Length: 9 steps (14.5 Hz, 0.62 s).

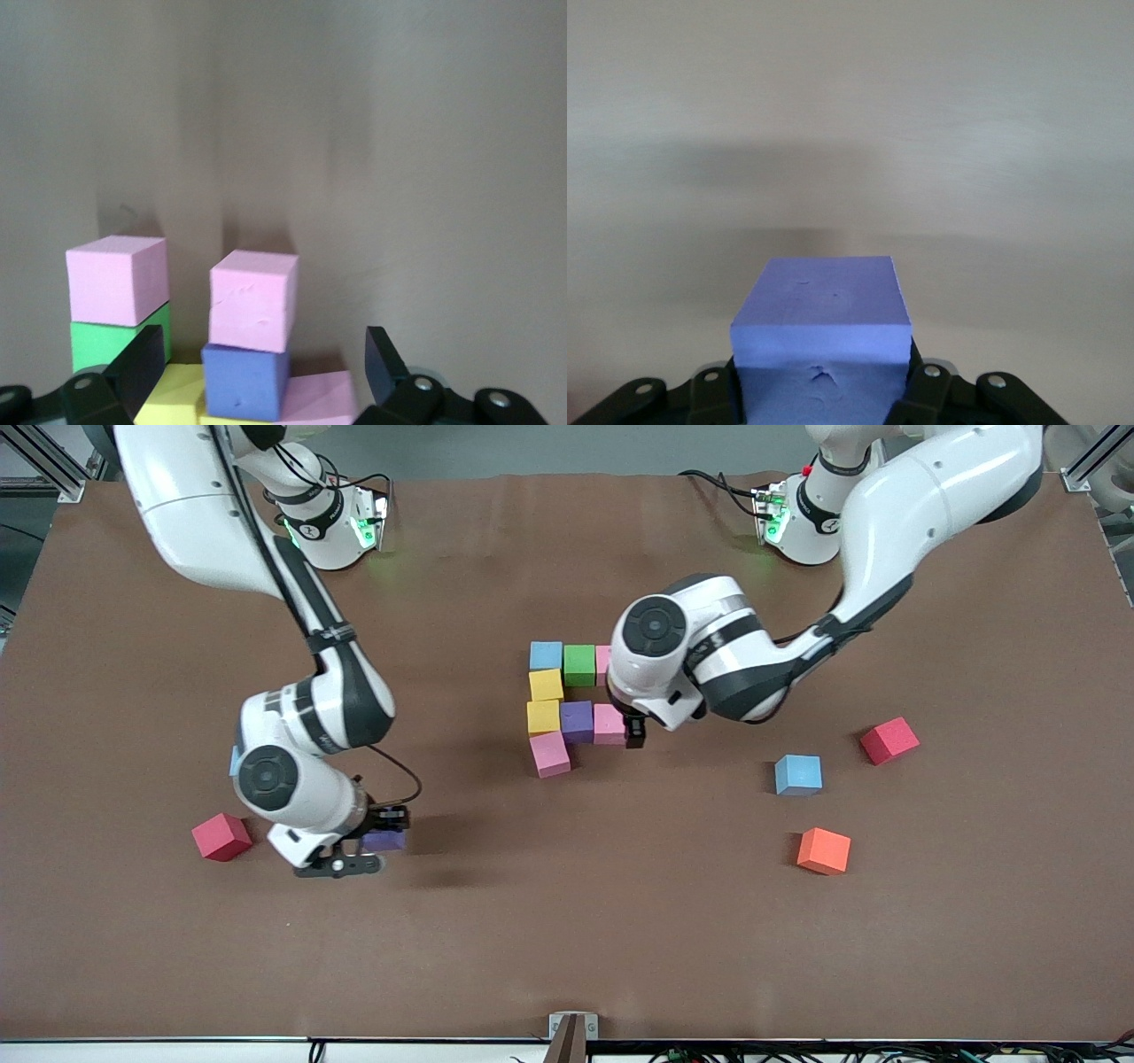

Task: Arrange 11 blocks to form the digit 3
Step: 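Carry the purple cube mid-table while the left gripper reaches the orange cube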

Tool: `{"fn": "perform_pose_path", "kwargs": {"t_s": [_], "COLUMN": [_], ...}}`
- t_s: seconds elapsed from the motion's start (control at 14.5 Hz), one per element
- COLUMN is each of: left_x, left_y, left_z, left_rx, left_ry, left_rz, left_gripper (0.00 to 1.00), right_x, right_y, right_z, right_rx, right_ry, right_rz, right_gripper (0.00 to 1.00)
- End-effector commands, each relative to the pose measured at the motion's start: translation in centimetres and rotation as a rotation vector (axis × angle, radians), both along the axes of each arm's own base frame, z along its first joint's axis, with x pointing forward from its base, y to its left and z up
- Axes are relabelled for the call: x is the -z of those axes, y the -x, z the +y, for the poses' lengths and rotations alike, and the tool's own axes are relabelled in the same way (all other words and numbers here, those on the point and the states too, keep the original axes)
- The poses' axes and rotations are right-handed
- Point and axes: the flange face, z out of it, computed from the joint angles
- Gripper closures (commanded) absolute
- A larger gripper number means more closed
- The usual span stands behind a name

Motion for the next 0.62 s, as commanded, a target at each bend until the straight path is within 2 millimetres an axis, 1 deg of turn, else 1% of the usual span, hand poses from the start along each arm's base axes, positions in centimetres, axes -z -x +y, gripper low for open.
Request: {"fn": "perform_pose_path", "kwargs": {"t_s": [0.0, 0.07, 0.14, 0.28, 0.34, 0.41, 0.48, 0.55], "left_x": [-1.6, -1.6, -1.3, -1.1, -0.8, -0.3, 0.7, 1.4], "left_y": [-3.6, -5.9, -7.6, -10.7, -11.7, -12.6, -13.5, -14.0], "left_z": [2.3, 4.1, 5.6, 8.6, 9.9, 11.0, 12.4, 13.5], "left_rx": [0.032, 0.06, 0.106, 0.197, 0.245, 0.29, 0.337, 0.386], "left_ry": [-0.006, -0.005, -0.008, -0.012, -0.017, -0.026, -0.043, -0.052], "left_rz": [-0.032, -0.047, -0.057, -0.074, -0.077, -0.078, -0.073, -0.067], "left_gripper": [0.0, 0.0, 0.0, 0.0, 0.0, 0.0, 0.0, 0.0], "right_x": [1.0, 0.9, 0.8, 0.4, 0.3, 0.1, 0.3, 0.6], "right_y": [-0.2, 0.3, 0.8, 1.6, 2.0, 2.3, 2.6, 3.0], "right_z": [6.2, 8.5, 10.7, 14.3, 15.9, 17.0, 18.0, 19.3], "right_rx": [-0.066, -0.094, -0.124, -0.169, -0.188, -0.203, -0.216, -0.233], "right_ry": [-0.003, -0.009, -0.017, -0.032, -0.041, -0.055, -0.07, -0.083], "right_rz": [-0.028, -0.037, -0.052, -0.081, -0.099, -0.128, -0.155, -0.18], "right_gripper": [0.69, 0.7, 0.71, 0.71, 0.71, 0.71, 0.71, 0.71]}}
